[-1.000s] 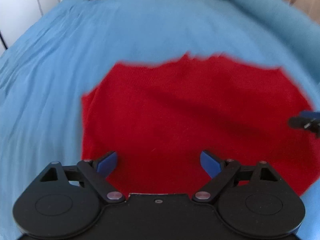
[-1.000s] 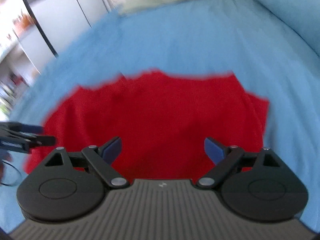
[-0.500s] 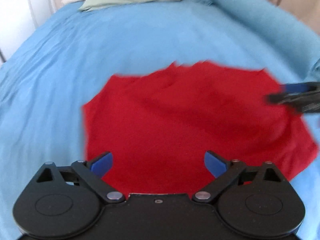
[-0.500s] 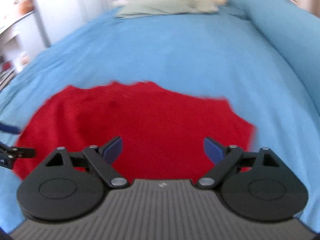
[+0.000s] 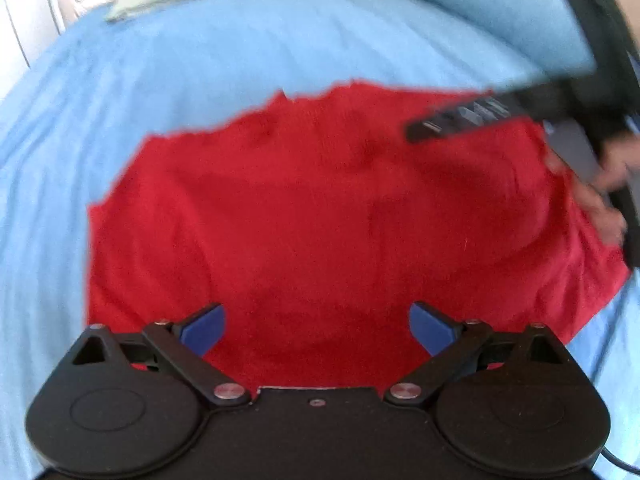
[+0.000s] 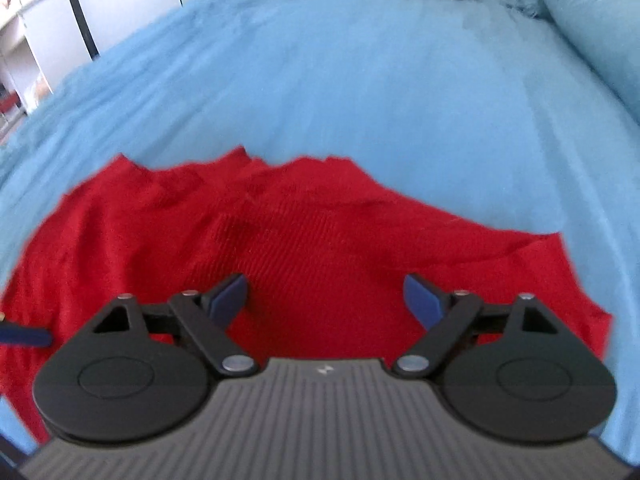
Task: Fold small clothes
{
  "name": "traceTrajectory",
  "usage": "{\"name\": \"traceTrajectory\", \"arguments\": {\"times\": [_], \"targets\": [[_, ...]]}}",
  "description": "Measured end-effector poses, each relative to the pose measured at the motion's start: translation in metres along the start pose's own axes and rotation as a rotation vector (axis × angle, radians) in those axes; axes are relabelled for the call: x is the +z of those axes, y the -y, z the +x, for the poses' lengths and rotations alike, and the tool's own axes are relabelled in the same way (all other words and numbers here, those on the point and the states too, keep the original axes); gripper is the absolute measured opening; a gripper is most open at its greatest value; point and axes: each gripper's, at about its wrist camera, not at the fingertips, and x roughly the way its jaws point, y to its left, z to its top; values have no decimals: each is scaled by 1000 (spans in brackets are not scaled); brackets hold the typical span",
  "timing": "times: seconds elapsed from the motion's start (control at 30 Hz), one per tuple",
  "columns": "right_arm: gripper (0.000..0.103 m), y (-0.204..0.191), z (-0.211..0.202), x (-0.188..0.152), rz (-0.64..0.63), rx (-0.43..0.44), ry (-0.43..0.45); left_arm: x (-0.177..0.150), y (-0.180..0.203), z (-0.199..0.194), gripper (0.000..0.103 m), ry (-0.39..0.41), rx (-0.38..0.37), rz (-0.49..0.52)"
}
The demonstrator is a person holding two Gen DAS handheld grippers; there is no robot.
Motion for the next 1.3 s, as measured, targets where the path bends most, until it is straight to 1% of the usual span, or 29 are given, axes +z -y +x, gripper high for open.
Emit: {"name": "traceTrajectory", "arguments": {"times": [0.07,0.17,0.23,0.3,0.4,0.47,0.6,0.67,0.77,0.8,0.83,0.87,0.9,0.93,1.0,1.03,1.13,1.23,1.27,1.3], "targets": [[101,12,-30,-7,23,-11,30,13,-2,-10,100,27,-7,-29],[102,38,-68,-26,83,-30,47,35,1,-14,100,46,-56,-62],[102,54,-84,-42,121,-40,42,48,10,-9,100,49,-71,-49],[101,66,-93,-57,142,-65,32,53,18,0,100,50,-71,-36],[98,87,-86,-71,210,-74,0,58,31,19,100,41,-71,-45],[96,98,-81,-80,257,-68,4,50,38,25,100,33,-68,-57],[81,117,-66,-89,332,5,1,43,42,43,100,0,-60,-57],[80,125,-56,-90,373,40,-2,44,44,50,100,-8,-55,-55],[80,138,-50,-90,437,82,22,41,46,52,100,-8,-47,-41],[78,142,-50,-89,460,97,29,41,47,52,100,-10,-45,-39],[73,146,-52,-88,480,115,38,42,47,52,100,-11,-43,-38],[60,149,-54,-87,498,141,40,41,46,51,100,-11,-42,-40],[51,151,-56,-84,509,162,40,41,46,51,100,-12,-42,-43],[50,152,-57,-83,511,168,42,42,46,52,100,-13,-42,-45],[49,155,-51,-83,514,149,16,42,46,52,100,-9,-43,-49],[50,157,-47,-85,526,152,7,42,46,53,100,-9,-43,-52],[53,160,-43,-87,578,168,13,41,45,52,100,-9,-43,-51],[55,156,-43,-85,553,163,12,41,45,52,100,-9,-44,-50],[50,154,-44,-83,530,156,13,41,45,51,100,-9,-45,-51],[41,151,-44,-81,509,153,16,41,45,51,100,-8,-45,-52]]}}
